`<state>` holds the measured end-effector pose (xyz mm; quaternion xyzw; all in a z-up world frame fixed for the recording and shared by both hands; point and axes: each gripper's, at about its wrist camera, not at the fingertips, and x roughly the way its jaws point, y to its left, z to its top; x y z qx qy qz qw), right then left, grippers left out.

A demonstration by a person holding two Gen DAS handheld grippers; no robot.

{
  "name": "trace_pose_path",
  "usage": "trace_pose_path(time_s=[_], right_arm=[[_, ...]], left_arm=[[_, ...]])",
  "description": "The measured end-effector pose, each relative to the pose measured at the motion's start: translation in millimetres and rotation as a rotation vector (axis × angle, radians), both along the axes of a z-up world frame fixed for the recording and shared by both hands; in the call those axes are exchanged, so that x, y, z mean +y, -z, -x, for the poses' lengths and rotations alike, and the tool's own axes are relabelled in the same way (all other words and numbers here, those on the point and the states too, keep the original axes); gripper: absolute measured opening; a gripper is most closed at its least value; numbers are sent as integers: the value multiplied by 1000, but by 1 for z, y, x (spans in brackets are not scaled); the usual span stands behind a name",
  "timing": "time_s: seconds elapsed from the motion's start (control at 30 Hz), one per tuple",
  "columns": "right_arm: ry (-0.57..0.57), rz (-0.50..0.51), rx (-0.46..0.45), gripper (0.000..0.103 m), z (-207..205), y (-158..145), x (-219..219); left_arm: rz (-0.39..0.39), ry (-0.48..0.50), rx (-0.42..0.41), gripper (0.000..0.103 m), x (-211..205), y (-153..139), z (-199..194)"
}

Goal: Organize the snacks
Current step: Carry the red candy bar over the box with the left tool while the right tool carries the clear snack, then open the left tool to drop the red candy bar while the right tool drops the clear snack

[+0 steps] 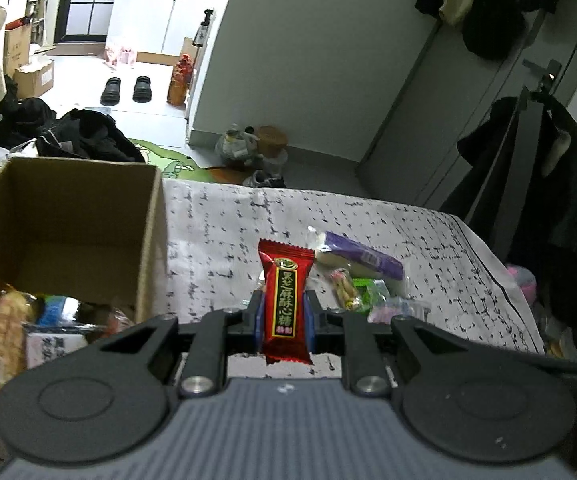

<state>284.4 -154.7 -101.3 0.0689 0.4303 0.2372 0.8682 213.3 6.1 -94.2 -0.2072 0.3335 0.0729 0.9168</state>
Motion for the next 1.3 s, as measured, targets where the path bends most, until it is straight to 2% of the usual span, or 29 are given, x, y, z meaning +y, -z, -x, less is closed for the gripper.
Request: trace_pose_path(time_s=[0.4,0.57,0.8,1.03,1.17,1.23,1.3], right_arm=[[-118,-35,-52,31,-3,-22,54],[-163,-39,-59,31,0,-23,76],[-187,-44,-47,31,2,-23,97],[-200,-44,-49,31,8,-22,114],[-206,-44,-50,31,6,-22,124],[-214,-48,-48,31,5,-22,130],[-221,-51,-47,31,5,-22,134]], left_arm=[[-32,-107,-59,18,59,-28,18],[-25,-163,-27,18,90,-18,26],[26,-207,34,18,125,1,34],[86,-212,89,19,136,22,32],[112,-231,82,22,137,23,36],[130,-228,67,34,141,20,39],[130,-250,55,42,142,15,45]])
